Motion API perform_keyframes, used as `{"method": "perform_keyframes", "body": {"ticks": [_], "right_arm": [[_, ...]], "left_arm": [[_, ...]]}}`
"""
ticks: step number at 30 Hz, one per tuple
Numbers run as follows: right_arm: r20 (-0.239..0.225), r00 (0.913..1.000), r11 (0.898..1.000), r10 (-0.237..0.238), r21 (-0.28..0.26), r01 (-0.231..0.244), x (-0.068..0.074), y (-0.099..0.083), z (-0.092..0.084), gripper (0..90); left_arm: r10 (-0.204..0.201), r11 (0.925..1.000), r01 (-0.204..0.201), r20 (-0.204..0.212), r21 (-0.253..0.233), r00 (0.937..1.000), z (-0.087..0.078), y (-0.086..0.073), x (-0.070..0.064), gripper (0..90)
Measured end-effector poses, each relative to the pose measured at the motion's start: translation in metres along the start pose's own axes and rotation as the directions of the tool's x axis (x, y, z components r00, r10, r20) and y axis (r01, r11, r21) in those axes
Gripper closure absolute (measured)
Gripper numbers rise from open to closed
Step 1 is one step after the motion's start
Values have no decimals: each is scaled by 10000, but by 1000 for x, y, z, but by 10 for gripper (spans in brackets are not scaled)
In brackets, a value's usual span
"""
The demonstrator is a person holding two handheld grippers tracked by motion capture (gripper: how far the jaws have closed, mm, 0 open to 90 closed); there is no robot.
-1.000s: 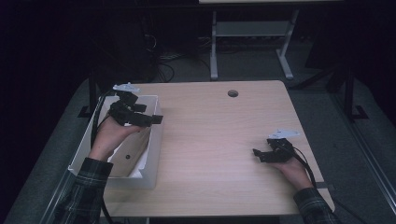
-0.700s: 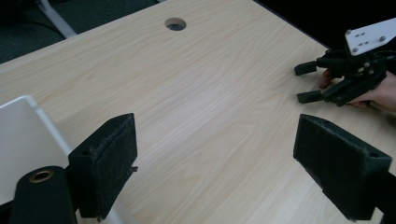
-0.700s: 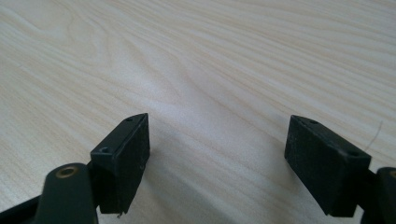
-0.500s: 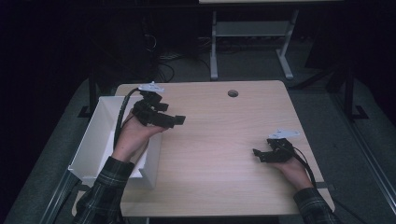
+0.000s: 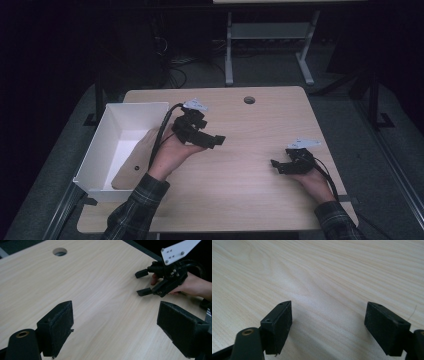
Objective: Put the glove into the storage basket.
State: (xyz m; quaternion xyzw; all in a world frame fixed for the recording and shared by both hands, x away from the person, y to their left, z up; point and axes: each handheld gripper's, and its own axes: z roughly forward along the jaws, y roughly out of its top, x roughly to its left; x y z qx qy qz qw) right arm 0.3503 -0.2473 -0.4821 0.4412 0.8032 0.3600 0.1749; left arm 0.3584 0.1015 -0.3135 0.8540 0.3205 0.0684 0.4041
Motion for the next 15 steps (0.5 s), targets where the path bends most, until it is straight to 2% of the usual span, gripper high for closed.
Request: {"method": "perform_keyframes", "body": {"ticks": [5, 11, 15], "right_arm": [[-9, 10000, 10000, -1, 4, 1, 0, 0, 0, 219], [-43, 10000, 10000, -6, -5, 6, 0, 0, 0, 219], [-41, 10000, 10000, -7, -6, 7, 0, 0, 0, 219]], "left_arm": [[164, 9997, -168, 187, 194, 9997, 18, -6, -10, 131], [148, 9990, -169, 502, 415, 9986, 45, -22, -20, 131], [245, 9991, -264, 563, 328, 9981, 58, -33, -22, 131]]}}
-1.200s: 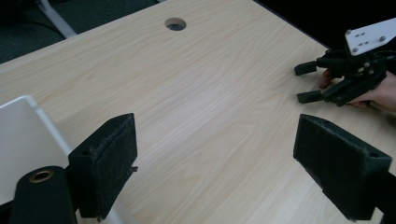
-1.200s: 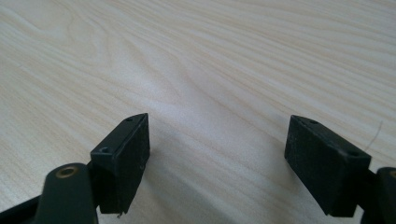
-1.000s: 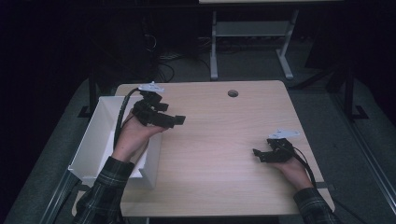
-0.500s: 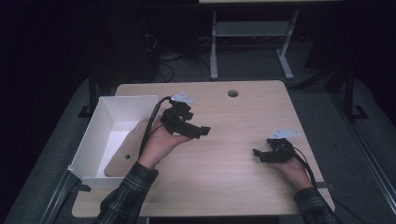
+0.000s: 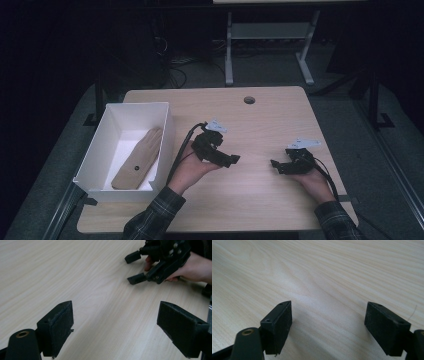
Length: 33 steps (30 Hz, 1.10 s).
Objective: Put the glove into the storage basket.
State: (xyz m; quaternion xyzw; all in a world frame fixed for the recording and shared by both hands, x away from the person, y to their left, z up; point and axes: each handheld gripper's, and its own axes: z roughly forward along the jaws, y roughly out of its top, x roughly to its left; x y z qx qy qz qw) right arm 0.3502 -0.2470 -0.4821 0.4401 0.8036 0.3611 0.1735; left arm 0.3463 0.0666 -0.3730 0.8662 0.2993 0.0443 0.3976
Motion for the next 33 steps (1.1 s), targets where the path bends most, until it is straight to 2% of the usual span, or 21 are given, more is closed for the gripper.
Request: {"method": "perform_keyframes", "body": {"ticks": [3, 7, 15, 16, 19, 25, 27, 29, 33], "right_arm": [[-1, 10000, 10000, 2, 3, -2, 0, 0, 0, 219], [0, 10000, 10000, -3, 1, 3, 0, 0, 0, 219], [-4, 10000, 10000, -5, 8, 5, 0, 0, 0, 219], [-3, 10000, 10000, -7, 6, 7, 0, 0, 0, 219], [-16, 10000, 10000, -12, 7, 12, 0, 0, 0, 219], [-12, 10000, 10000, -72, -5, 72, 0, 0, 0, 219], [-15, 10000, 10000, -77, -3, 77, 0, 0, 0, 219], [-17, 10000, 10000, -79, -4, 79, 0, 0, 0, 219], [-20, 10000, 10000, -79, -1, 79, 0, 0, 0, 219]], "left_arm": [[-13, 10000, 13, 63, 18, 10000, 6, -6, 1, 131], [64, 9998, -65, 70, 214, 10000, 20, -22, 4, 131], [91, 9990, -87, -109, 441, 9999, 36, -42, 8, 131], [147, 9979, -135, -187, 630, 9997, 40, -48, 10, 131], [346, 9961, -321, -303, 818, 9989, 43, -56, 13, 131], [380, 9953, -337, -454, 912, 9982, 49, -70, 16, 131], [472, 9945, -429, -423, 958, 9980, 52, -74, 18, 130], [802, 9924, -729, -729, 990, 9941, 55, -79, 18, 129], [1114, 9921, -1059, -853, 667, 9901, 55, -84, 18, 123]]}}
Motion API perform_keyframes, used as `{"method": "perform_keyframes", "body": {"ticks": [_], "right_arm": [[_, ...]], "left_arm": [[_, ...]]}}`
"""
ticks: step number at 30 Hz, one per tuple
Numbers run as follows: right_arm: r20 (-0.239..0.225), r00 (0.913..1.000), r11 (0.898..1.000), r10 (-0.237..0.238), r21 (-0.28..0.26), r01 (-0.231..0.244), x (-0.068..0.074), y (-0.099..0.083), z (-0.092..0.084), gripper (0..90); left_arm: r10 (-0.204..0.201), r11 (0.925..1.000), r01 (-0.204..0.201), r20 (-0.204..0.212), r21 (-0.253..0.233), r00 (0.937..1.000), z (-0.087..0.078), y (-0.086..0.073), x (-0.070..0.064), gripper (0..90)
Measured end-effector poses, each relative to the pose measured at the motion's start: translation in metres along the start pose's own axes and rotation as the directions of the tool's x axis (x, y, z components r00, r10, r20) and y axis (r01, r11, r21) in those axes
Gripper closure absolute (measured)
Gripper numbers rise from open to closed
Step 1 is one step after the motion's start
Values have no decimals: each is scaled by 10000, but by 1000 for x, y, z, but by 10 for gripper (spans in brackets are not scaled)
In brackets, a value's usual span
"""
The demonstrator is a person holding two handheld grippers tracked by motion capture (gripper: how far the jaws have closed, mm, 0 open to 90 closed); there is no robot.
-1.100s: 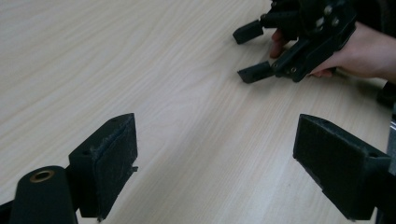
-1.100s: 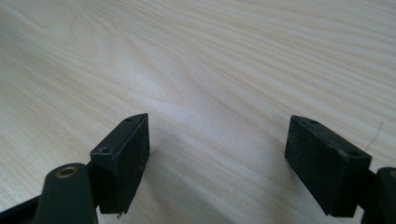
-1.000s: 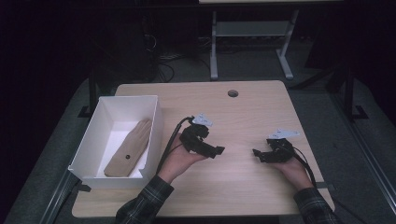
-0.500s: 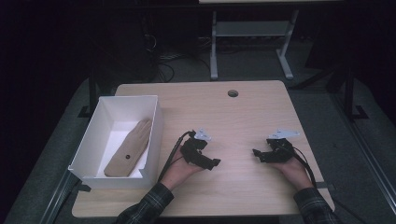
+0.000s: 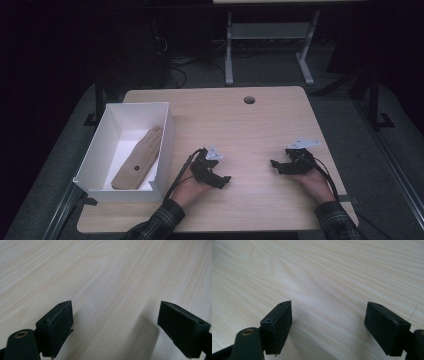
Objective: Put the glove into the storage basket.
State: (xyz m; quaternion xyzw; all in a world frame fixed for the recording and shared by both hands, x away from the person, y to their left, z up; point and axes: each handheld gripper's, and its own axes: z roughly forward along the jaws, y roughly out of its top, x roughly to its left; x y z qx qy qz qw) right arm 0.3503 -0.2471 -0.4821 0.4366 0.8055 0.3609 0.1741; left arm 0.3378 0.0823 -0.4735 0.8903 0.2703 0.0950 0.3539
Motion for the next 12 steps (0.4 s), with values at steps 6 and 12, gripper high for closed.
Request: {"method": "perform_keyframes", "body": {"ticks": [6, 12], "right_arm": [[-16, 10000, 10000, -42, 9, 42, 0, 0, 0, 219], [-20, 10000, 10000, -47, 4, 47, 0, 0, 0, 219]], "left_arm": [[414, 9980, -410, 70, -473, 9991, 1, -6, -1, 120], [479, 9977, -473, 128, -494, 9988, 1, -6, -1, 121]]}}
